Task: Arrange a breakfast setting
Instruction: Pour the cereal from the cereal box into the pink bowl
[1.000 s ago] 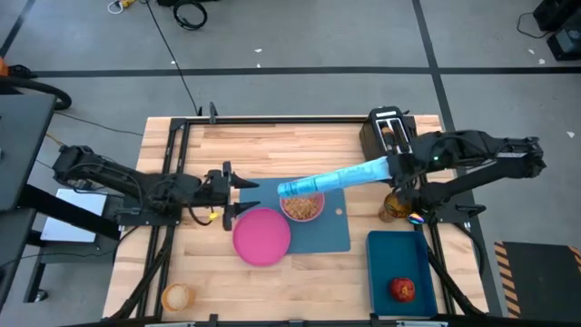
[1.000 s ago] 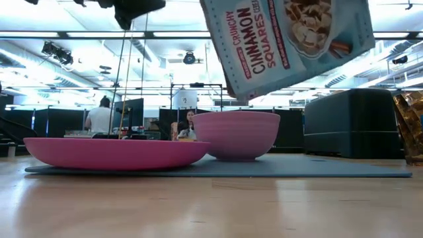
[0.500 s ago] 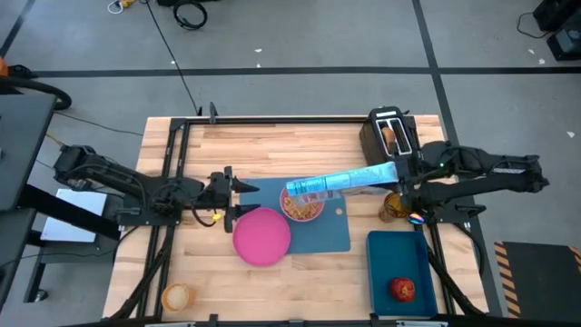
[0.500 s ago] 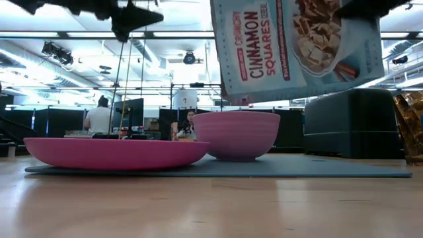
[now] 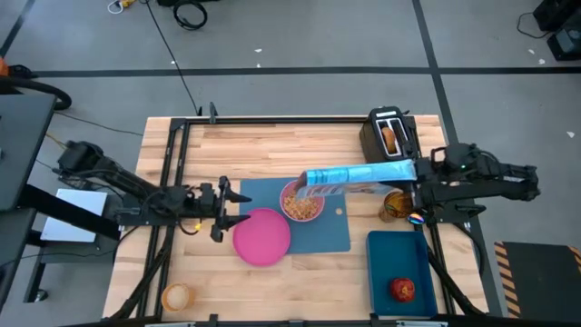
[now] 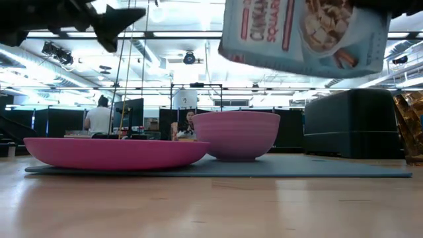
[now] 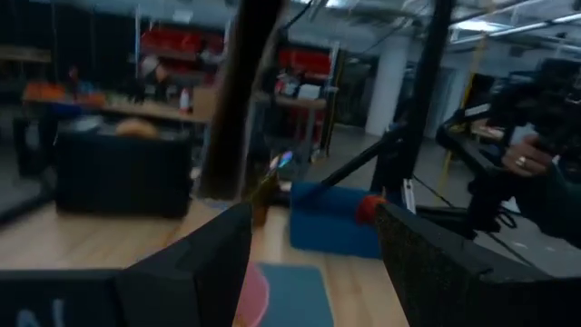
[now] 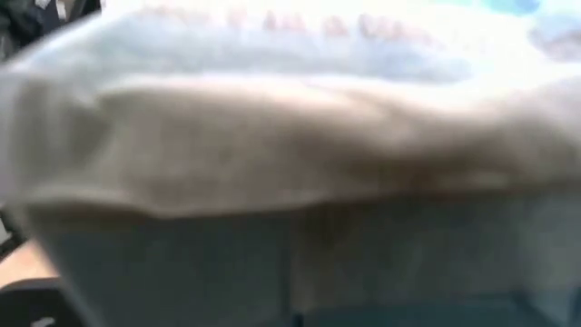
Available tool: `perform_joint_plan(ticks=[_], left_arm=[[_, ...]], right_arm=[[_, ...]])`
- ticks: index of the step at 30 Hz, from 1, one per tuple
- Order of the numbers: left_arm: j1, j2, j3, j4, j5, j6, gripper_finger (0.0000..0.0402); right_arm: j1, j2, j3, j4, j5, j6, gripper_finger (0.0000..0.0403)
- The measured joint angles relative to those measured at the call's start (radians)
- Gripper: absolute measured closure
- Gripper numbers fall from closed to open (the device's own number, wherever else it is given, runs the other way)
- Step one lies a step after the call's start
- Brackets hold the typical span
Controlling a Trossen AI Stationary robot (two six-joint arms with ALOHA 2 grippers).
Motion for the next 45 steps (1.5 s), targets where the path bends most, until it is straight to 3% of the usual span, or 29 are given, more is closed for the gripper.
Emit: perform_joint_plan(ticks=[5,10,16,20,27,34,40,45], left_arm=[[0.008,0.172,0.021,0.235,0.005,0.107,0.0159],[0.068,0.370,0.132,0.343,0.003,0.114,0.0159],[0.154,0.529,0.318,0.356,0.009,0.170,0.0143],[0.240,0.592,0.424,0.353,0.087,0.158,0.0114],[0.328,0.723,0.623,0.333,0.226,0.137,0.0087],[0.358,0.844,0.831,0.327,0.309,0.128,0.0086],[0.373,0.854,0.876,0.352,0.316,0.081,0.0094],[0.386,0.835,0.878,0.392,0.345,0.057,0.0141]], right_arm=[[0.000,-0.056,-0.029,0.084,-0.002,0.010,0.0277],[0.001,-0.087,-0.083,0.204,0.011,0.005,0.0277],[0.001,-0.101,-0.204,0.589,-0.050,0.023,0.0277],[0.001,-0.075,-0.294,0.838,-0.070,0.033,0.0277],[0.001,0.031,-0.386,1.184,-0.076,0.041,0.0277],[0.001,0.226,-0.398,1.363,-0.071,0.041,0.0277],[0.001,0.349,-0.398,1.511,-0.062,0.041,0.0277],[0.001,0.410,-0.397,1.522,0.013,0.052,0.0271]])
